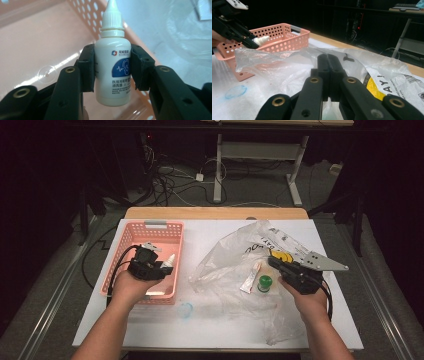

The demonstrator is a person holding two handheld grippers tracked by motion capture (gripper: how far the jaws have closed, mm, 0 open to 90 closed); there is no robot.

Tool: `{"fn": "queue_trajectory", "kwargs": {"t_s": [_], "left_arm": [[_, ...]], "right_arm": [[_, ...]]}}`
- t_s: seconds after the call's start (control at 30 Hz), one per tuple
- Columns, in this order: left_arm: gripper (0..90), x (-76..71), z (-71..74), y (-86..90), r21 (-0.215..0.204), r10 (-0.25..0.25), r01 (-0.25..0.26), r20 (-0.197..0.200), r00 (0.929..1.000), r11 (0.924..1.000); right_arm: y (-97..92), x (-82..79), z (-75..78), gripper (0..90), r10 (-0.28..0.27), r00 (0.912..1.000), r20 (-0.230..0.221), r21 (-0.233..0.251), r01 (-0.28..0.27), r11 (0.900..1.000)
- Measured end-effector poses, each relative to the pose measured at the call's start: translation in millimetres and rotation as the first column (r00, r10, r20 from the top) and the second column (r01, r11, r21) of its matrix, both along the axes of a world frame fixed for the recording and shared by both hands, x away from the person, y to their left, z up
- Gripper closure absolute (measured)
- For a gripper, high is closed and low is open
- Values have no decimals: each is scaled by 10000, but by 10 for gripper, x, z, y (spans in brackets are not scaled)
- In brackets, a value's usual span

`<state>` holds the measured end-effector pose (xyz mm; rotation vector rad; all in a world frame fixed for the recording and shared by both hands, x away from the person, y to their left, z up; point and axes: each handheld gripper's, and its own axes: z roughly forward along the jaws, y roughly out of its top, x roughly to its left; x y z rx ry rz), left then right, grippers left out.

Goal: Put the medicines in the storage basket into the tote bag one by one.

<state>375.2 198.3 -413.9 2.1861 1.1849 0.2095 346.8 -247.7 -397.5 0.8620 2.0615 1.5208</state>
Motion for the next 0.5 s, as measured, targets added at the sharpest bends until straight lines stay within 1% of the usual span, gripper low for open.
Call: {"fn": "queue_trajectory", "kwargs": {"t_s": [0.1,0.17,0.23,0.3,0.4,0.5], "left_arm": [[579,-75,8,-2,-251,62,-51,420,9991,9997],[578,-132,4,-10,-550,174,-139,646,9978,9984],[578,-183,4,-9,-677,174,-111,931,9955,9976],[579,-235,0,-10,-918,188,-87,1094,9938,9957],[579,-321,-8,-25,-1172,187,-22,1401,9900,9931],[579,-390,-16,-48,-1228,127,72,1604,9870,9924]], "right_arm": [[3,0,-2,900,8,10000,-11,-4,-8,10000],[4,0,-4,900,1,10000,-14,-26,-1,10000],[3,0,-5,900,-4,10000,-16,-21,4,10000],[1,1,-7,900,15,10000,-23,-11,-15,10000],[4,-1,-9,900,-3,10000,-15,-19,3,10000],[9,0,-12,900,6,10000,-2,-38,-6,10000]]}}
